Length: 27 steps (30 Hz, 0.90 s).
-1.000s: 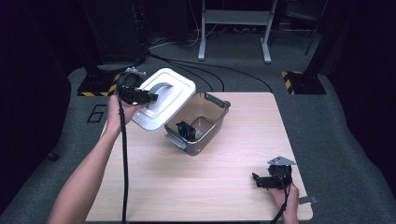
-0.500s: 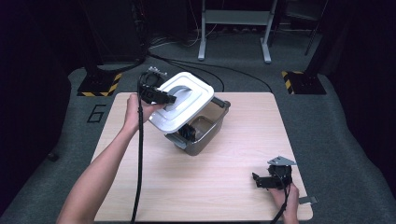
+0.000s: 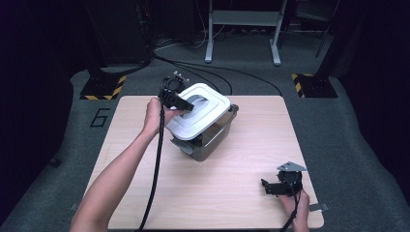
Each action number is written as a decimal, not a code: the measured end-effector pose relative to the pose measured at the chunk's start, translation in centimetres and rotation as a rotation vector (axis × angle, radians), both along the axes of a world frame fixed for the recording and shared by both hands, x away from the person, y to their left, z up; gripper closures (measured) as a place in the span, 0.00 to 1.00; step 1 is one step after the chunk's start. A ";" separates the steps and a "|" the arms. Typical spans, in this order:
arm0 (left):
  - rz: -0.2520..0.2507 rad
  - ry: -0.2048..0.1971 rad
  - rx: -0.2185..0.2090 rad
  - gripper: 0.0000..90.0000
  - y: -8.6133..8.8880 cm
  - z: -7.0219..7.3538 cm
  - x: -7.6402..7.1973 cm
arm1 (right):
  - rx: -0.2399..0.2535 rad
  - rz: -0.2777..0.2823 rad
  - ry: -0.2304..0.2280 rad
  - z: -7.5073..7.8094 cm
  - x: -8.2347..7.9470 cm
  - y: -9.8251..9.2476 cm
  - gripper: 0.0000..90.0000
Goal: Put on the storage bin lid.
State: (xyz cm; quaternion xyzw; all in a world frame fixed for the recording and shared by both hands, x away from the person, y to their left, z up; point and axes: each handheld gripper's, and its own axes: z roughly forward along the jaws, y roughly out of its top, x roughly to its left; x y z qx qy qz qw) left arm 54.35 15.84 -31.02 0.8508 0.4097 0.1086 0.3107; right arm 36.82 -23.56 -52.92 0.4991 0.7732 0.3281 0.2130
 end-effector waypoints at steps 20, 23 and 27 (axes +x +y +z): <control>0.017 0.076 0.072 0.74 -3.7 -1.4 1.7 | -0.006 0.010 0.001 0.0 0.0 -0.1 0.01; 0.012 0.087 0.071 0.74 -4.1 -1.7 1.7 | -0.006 0.010 0.001 0.0 0.0 -0.1 0.01; 0.016 0.097 0.071 0.74 -4.5 -2.1 1.8 | -0.006 0.010 0.001 0.0 0.0 -0.1 0.01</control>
